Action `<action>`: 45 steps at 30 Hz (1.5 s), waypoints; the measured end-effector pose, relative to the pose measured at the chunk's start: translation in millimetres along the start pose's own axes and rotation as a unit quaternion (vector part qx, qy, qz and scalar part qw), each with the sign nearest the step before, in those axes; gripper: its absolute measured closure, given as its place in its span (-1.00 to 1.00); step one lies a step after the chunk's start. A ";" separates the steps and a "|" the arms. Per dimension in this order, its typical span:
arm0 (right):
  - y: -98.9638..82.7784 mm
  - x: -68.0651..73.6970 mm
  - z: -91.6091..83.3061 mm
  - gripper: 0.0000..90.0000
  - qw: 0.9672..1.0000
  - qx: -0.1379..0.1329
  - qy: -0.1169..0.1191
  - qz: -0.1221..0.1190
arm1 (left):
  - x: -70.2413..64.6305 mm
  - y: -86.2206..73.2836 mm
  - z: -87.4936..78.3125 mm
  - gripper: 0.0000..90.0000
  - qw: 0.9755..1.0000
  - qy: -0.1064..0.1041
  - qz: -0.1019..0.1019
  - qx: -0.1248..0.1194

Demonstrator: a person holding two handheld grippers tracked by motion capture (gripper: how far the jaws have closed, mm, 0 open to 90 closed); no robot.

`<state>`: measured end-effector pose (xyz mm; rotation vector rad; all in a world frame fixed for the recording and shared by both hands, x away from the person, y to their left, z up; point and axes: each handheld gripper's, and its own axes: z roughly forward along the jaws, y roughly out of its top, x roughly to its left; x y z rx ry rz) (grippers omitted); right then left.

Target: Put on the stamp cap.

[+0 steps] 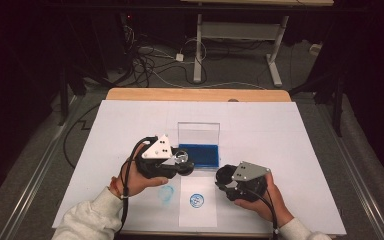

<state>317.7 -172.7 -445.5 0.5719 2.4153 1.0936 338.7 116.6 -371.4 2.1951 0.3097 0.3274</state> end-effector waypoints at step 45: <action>34.0 14.4 30.3 -0.14 0.994 -0.077 0.055 0.049 | -5.0 14.5 34.9 0.21 0.999 -0.037 -0.015 -0.037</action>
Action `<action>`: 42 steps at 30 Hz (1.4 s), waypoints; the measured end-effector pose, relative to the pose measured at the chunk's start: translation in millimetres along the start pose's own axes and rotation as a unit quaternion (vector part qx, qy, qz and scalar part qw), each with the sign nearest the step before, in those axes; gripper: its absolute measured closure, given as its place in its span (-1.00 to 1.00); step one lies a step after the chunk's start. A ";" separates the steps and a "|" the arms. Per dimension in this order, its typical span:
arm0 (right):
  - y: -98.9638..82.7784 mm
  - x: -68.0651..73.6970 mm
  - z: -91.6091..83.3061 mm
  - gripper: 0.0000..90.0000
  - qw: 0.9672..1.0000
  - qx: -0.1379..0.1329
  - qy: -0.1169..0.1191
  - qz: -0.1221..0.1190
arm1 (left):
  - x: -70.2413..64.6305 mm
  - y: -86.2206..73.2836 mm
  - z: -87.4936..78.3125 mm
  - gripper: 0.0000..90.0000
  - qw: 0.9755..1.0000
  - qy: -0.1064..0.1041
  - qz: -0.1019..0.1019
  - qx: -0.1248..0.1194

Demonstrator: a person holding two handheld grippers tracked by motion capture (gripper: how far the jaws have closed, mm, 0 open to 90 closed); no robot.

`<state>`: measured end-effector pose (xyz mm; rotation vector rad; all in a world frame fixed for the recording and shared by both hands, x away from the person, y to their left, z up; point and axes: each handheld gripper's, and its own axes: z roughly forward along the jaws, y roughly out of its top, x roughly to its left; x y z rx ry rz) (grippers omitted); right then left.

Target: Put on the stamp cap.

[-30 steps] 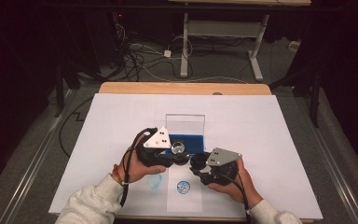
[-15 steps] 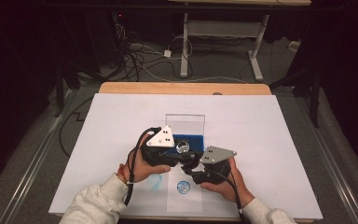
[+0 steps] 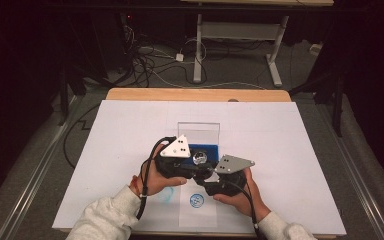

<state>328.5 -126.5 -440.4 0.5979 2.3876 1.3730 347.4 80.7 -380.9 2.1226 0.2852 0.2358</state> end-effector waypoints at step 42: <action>1.4 7.8 -8.1 -0.13 1.000 -0.016 -0.012 -0.018 | -0.7 -5.3 -6.0 0.22 0.999 -0.022 -0.012 -0.029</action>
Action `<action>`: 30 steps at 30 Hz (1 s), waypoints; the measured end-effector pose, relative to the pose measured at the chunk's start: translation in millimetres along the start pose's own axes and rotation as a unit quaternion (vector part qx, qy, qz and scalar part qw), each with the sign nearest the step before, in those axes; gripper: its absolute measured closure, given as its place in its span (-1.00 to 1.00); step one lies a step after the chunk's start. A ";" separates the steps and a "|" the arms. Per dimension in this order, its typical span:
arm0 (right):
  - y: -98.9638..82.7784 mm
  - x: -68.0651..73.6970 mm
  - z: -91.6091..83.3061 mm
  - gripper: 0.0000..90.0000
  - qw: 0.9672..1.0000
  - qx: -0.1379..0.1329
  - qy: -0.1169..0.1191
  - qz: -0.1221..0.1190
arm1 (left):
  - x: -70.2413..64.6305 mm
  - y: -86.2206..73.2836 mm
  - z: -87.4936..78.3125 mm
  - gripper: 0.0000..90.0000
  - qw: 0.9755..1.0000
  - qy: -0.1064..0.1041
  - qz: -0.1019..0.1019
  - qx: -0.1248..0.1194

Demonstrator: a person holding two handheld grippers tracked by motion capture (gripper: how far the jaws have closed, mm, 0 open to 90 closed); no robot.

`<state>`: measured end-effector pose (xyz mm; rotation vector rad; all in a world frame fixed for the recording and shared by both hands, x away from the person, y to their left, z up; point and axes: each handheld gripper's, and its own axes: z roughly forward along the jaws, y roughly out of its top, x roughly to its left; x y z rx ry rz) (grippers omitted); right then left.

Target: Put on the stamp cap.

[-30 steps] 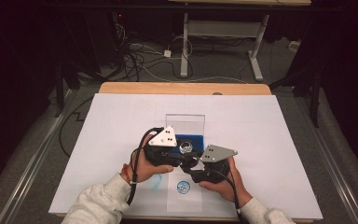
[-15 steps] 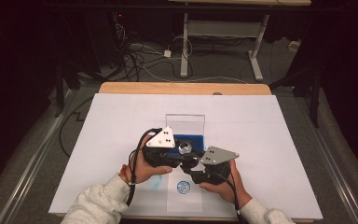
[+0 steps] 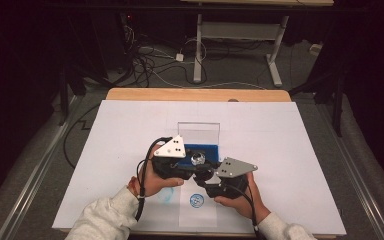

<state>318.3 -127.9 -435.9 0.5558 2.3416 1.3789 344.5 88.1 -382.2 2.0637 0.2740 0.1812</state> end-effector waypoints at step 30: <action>3.7 0.4 -4.1 -0.13 1.000 0.004 -0.006 -0.022 | 4.0 -5.7 -2.3 0.22 0.999 -0.017 -0.031 -0.027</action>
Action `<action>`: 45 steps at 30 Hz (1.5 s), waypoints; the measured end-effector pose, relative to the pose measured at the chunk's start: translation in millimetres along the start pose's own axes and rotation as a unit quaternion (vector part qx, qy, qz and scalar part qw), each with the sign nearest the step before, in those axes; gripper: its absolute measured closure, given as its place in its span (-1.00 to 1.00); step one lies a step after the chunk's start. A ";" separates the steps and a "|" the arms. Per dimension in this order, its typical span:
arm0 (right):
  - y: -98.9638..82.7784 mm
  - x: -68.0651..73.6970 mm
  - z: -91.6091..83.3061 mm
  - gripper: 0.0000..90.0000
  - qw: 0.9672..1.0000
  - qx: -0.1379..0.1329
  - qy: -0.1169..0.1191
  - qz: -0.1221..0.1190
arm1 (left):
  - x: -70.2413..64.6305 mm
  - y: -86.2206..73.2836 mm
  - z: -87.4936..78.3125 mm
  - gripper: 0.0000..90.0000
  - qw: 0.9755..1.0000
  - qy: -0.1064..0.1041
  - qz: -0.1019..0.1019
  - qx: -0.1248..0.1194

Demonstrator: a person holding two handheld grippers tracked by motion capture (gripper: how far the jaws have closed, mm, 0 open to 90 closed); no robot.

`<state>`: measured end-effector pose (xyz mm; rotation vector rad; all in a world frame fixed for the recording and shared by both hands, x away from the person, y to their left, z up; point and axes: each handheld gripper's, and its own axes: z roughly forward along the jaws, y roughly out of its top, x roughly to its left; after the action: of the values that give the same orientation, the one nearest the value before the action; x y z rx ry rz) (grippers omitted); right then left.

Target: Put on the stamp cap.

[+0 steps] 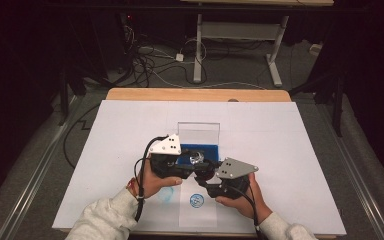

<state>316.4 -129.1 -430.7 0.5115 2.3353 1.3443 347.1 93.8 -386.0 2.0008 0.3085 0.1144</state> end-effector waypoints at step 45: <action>-3.5 -2.7 0.4 -0.15 1.000 0.000 0.004 -0.002 | -9.8 3.4 5.4 0.21 0.999 0.033 0.021 0.018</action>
<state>318.5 -131.8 -433.5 0.5017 2.3409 1.3463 339.4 85.1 -384.8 2.0431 0.3124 0.2041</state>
